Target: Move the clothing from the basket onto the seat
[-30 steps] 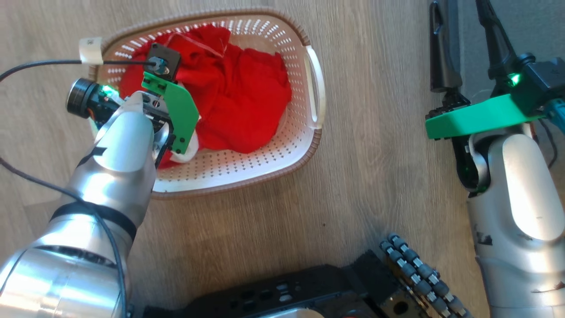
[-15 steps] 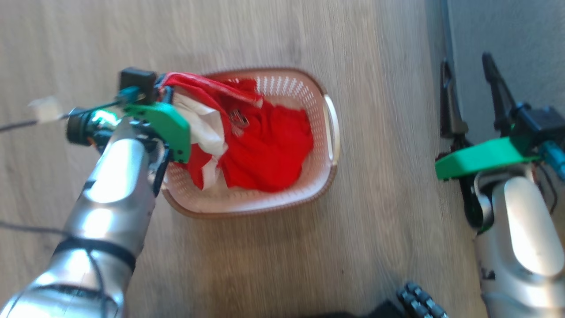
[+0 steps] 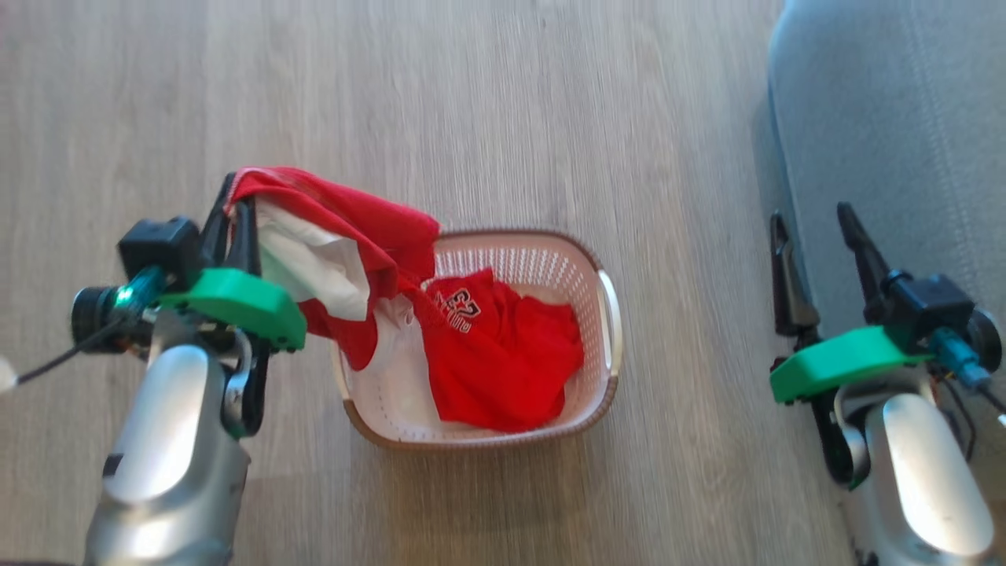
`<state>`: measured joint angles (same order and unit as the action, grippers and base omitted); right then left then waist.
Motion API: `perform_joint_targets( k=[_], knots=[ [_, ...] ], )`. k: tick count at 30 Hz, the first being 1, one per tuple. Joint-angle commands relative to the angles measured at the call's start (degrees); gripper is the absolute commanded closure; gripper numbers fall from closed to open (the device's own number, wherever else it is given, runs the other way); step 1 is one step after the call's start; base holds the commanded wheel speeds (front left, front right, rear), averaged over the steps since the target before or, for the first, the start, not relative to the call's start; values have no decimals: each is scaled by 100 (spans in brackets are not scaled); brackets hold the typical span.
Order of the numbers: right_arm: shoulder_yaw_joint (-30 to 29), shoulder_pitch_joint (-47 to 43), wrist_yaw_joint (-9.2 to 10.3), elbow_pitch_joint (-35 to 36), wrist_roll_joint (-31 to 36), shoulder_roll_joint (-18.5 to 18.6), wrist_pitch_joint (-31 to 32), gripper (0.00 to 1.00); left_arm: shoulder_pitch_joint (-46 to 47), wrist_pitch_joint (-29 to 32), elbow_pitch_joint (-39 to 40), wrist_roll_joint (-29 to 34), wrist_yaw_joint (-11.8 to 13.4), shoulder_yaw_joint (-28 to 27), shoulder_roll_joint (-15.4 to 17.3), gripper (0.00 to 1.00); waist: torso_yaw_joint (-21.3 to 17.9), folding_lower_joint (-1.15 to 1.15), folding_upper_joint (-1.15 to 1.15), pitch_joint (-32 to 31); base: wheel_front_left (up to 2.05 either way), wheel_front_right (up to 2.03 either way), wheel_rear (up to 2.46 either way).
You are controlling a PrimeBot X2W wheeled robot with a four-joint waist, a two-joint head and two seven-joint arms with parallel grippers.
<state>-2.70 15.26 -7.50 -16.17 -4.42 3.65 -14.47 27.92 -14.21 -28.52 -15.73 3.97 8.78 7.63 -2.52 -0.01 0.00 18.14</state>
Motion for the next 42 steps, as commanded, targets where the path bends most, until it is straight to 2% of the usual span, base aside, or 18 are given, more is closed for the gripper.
perform_joint_targets(
  k=[1, 6, 17, 42],
  knots=[
    [162, -65, 1, 142, 58, 47, -52, 0, -34, -78, 323, -24, 73, -248, 213, 100, 46, 1, 0, -226, 0, 0, 0],
    [272, -231, 1, 53, 48, 69, -52, 0, -528, -78, 751, -79, 96, -398, 235, 100, 17, 1, 0, -543, 0, 0, 0],
    [495, -553, 1, -54, 73, 155, -52, 0, -1102, -60, 936, -181, 136, -470, 294, 100, -15, 1, 0, -1119, 0, 0, 0],
    [862, -607, 1, -74, 93, 316, -52, 0, -1367, 139, 1386, -255, 198, -280, 342, 100, 178, 1, 0, -1368, 0, 0, 0]
  ],
)
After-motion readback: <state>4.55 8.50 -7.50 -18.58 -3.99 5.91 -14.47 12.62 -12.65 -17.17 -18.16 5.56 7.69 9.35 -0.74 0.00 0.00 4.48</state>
